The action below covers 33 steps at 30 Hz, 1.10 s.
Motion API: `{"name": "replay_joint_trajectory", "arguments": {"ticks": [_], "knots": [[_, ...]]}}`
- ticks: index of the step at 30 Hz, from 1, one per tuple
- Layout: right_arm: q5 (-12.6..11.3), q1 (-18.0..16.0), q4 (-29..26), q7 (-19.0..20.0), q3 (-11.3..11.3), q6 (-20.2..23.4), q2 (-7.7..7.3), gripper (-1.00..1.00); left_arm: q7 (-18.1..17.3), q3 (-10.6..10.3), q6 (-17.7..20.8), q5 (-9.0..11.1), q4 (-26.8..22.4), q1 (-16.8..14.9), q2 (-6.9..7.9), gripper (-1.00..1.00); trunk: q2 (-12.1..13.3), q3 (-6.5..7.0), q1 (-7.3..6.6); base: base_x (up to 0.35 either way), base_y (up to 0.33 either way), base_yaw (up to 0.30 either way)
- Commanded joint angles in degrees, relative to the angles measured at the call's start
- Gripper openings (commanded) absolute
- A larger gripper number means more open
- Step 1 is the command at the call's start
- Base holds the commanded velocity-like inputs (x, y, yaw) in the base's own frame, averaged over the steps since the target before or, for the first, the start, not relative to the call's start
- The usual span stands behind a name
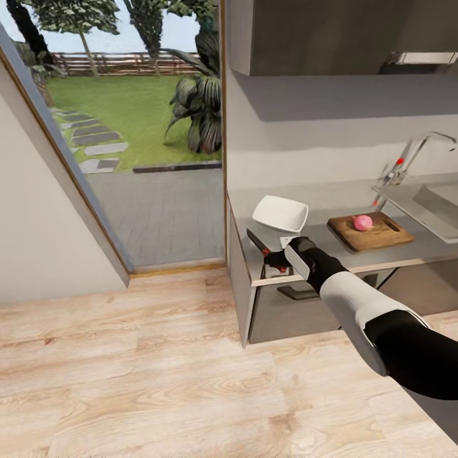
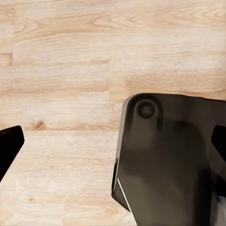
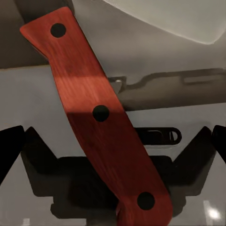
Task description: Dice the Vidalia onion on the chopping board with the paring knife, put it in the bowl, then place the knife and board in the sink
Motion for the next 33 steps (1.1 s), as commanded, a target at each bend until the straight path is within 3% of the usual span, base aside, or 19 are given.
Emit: {"name": "replay_joint_trajectory", "arguments": {"ticks": [1, 21, 22, 33], "knots": [[-0.39, -0.03, -0.01, -0.49, 0.50, 0.19, -0.04, 1.00, 0.32, -0.50, -0.05, 0.38, -0.14, 0.03, 0.04, 1.00, -0.06, -0.14, 0.03, 0.000, 0.000, 0.000], [-0.37, -0.03, -0.02, -0.49, 0.50, 0.19, -0.40, 1.00, 0.32, -0.50, -0.05, 0.38, -0.13, 0.03, 0.03, 1.00, -0.06, -0.21, 0.03, 0.000, 0.000, 0.000], [-0.37, -0.03, 0.00, -0.51, 0.50, 0.19, -0.38, -1.00, 0.32, -0.50, -0.05, 0.38, -0.12, 0.01, 0.04, 1.00, -0.06, -0.21, 0.03, 0.000, 0.000, 0.000], [-0.30, -0.03, 1.78, -0.69, 0.54, 0.19, -0.14, -1.00, 0.32, -0.50, -0.05, 0.38, -0.14, 0.03, 0.04, 1.00, -0.06, -0.21, 0.03, 0.000, 0.000, 0.000]]}}
